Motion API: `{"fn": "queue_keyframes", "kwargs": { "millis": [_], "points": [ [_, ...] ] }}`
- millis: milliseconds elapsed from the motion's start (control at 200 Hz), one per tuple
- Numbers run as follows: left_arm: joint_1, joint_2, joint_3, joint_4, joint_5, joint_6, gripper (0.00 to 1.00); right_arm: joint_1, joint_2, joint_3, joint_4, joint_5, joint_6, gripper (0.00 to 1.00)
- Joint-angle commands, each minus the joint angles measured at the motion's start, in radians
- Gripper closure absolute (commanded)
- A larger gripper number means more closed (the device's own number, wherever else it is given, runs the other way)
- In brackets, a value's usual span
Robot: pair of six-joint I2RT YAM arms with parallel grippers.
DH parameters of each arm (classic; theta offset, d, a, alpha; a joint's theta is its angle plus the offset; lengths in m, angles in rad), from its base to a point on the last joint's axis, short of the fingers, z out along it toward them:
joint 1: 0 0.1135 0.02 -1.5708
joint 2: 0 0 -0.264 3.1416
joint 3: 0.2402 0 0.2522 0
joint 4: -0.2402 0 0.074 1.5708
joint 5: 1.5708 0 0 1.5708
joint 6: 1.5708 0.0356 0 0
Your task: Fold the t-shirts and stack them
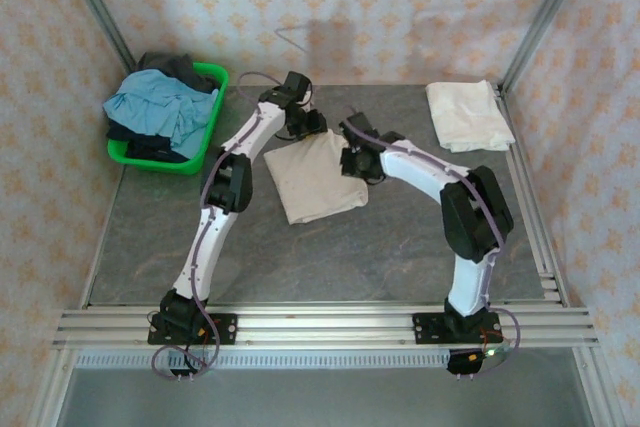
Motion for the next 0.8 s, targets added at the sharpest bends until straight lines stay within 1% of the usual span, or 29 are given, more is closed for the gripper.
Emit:
{"fn": "queue_keyframes", "kwargs": {
  "millis": [0,75,140,240,315,360,430,535,616,661,716,766,796],
  "points": [
    [0.004,-0.055,0.020,-0.057,0.027,0.046,0.60,-0.036,0.083,0.045,0.019,0.006,-0.011,0.79],
    [0.006,-0.101,0.018,-0.065,0.002,0.061,0.56,-0.032,0.129,0.075,0.028,-0.054,-0.018,0.78],
    [0.013,-0.132,0.018,-0.075,-0.002,0.068,0.53,-0.024,0.144,0.066,0.044,-0.088,-0.022,0.74],
    [0.022,-0.184,-0.003,-0.100,-0.014,0.090,0.52,-0.009,0.147,0.019,0.054,-0.085,-0.027,0.73],
    [0.024,-0.245,-0.068,-0.101,-0.034,0.107,0.52,-0.002,0.141,-0.033,0.066,-0.087,-0.025,0.72],
    [0.024,-0.293,-0.139,-0.088,-0.037,0.118,0.52,0.002,0.132,-0.065,0.062,-0.081,-0.023,0.72],
    [0.022,-0.395,-0.298,-0.035,-0.046,0.132,0.52,0.007,0.101,-0.134,0.066,-0.065,-0.013,0.73],
    [0.022,-0.567,-0.616,0.059,-0.078,0.147,0.52,0.022,0.031,-0.241,0.048,-0.053,0.012,0.73],
    [0.024,-0.683,-0.827,0.128,-0.115,0.153,0.52,0.035,-0.030,-0.282,0.023,-0.032,0.021,0.72],
    [0.024,-0.728,-0.904,0.144,-0.151,0.148,0.52,0.035,-0.061,-0.285,0.024,-0.029,0.027,0.71],
    [0.023,-0.771,-0.982,0.168,-0.159,0.147,0.52,0.035,-0.083,-0.275,0.044,-0.031,0.027,0.69],
    [0.022,-0.811,-1.036,0.189,-0.159,0.139,0.52,0.035,-0.080,-0.243,0.040,-0.010,0.022,0.65],
    [0.022,-0.821,-1.061,0.200,-0.151,0.138,0.52,0.036,-0.067,-0.215,0.024,0.006,0.022,0.60]
  ]
}}
